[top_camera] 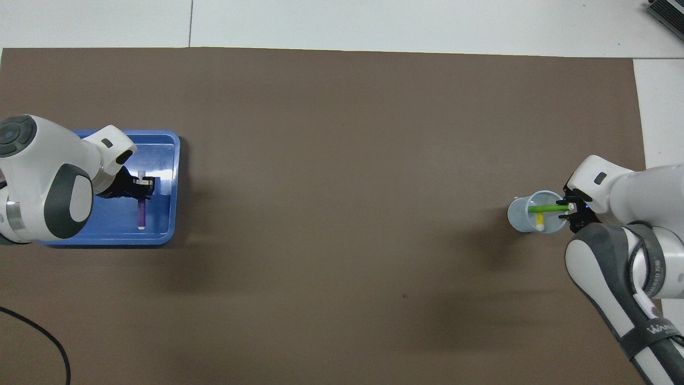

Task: Right arm passes pens to left for tray arrangement
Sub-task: 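Lower the purple pen into the tray and open the left gripper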

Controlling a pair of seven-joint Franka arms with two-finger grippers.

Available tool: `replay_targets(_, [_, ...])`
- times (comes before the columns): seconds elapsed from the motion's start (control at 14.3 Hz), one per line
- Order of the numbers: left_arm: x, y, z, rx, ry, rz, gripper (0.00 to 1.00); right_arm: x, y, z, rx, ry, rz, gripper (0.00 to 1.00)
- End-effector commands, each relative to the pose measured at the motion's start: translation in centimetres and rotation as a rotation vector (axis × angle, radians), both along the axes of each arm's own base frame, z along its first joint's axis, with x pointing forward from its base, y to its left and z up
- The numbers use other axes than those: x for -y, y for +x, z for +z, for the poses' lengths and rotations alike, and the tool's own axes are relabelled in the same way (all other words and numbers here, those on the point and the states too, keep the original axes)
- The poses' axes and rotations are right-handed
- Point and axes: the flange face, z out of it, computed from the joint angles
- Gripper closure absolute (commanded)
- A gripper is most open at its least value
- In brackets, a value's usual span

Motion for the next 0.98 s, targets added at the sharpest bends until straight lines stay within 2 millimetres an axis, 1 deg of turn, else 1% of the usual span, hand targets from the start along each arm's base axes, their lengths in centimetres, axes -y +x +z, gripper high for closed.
replay_targets(0.0, [-0.2, 0.9, -1.1, 0.024, 0.01, -0.009, 1.0, 0.4, -0.4, -0.6, -0.002, -0.015, -0.018, 0.99])
replay_targets(0.21, [-0.2, 0.5, -1.9, 0.015, 0.014, -0.013, 1.0, 0.4, -0.5, -0.6, -0.028, -0.012, -0.089, 1.0])
replay_targets(0.28, [-0.2, 0.4, -2.1, 0.019, 0.014, -0.015, 1.0, 0.1, -0.5, -0.3, -0.042, -0.007, -0.113, 1.0])
replay_targets(0.35, [0.0, 0.2, -2.4, 0.021, 0.013, -0.018, 1.0, -0.1, -0.3, 0.3, -0.054, -0.004, -0.134, 1.0])
replay_targets(0.42, [0.0, 0.2, -2.4, 0.021, 0.013, -0.018, 0.95, -0.3, 0.0, 1.3, -0.065, -0.005, -0.152, 1.0])
replay_targets(0.49, [0.3, 0.1, -2.4, 0.017, 0.013, -0.023, 0.69, -0.9, 0.3, 2.4, -0.078, -0.008, -0.171, 1.0])
replay_targets(0.63, [0.5, 0.0, -2.4, 0.009, 0.014, -0.023, 0.33, -2.0, 0.6, 4.5, -0.097, -0.015, -0.202, 1.0])
replay_targets(0.77, [0.6, 0.1, -2.3, 0.007, 0.016, 0.011, 0.0, -2.2, 0.9, 6.6, -0.11, -0.021, -0.205, 1.0])
replay_targets(0.91, [0.8, 0.3, -1.9, -0.005, 0.02, 0.055, 0.0, -2.0, 1.2, 9.0, -0.128, -0.037, -0.212, 1.0])
